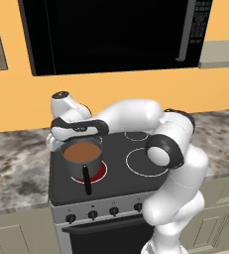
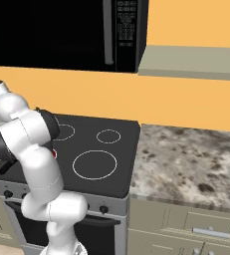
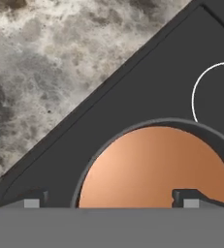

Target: Pick up the sugar cube(s) and place them in the saucepan with hot chocolate.

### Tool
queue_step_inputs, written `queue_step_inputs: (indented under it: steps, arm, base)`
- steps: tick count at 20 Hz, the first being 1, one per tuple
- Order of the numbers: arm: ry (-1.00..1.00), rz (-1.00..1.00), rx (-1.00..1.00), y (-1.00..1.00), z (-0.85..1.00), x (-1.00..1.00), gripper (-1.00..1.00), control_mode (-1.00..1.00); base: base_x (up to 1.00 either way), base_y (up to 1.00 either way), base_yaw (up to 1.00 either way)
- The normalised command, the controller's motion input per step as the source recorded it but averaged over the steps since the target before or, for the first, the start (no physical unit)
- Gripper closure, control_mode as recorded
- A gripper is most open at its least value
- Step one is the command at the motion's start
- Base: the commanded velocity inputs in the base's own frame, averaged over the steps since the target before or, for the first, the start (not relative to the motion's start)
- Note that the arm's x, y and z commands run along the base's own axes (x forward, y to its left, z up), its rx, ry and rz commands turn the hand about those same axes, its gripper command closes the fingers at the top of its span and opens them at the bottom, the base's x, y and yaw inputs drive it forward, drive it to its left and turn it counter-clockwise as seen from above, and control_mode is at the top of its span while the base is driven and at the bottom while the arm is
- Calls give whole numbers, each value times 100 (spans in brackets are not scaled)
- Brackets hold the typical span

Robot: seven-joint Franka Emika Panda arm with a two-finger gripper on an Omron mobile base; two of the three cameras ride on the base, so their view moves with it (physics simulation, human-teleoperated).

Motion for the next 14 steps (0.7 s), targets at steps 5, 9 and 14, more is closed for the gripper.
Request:
queue_step_inputs:
  steps: [5, 9, 14]
  arm:
    - [-6, 0, 0, 51, 4, -4, -100, -100]
    - [-15, 0, 0, 66, -24, 0, -100, -100]
    - [-14, 2, 0, 78, -22, 0, -100, -100]
  base:
    - [0, 0, 0]
    - [0, 0, 0]
    - [0, 0, 0]
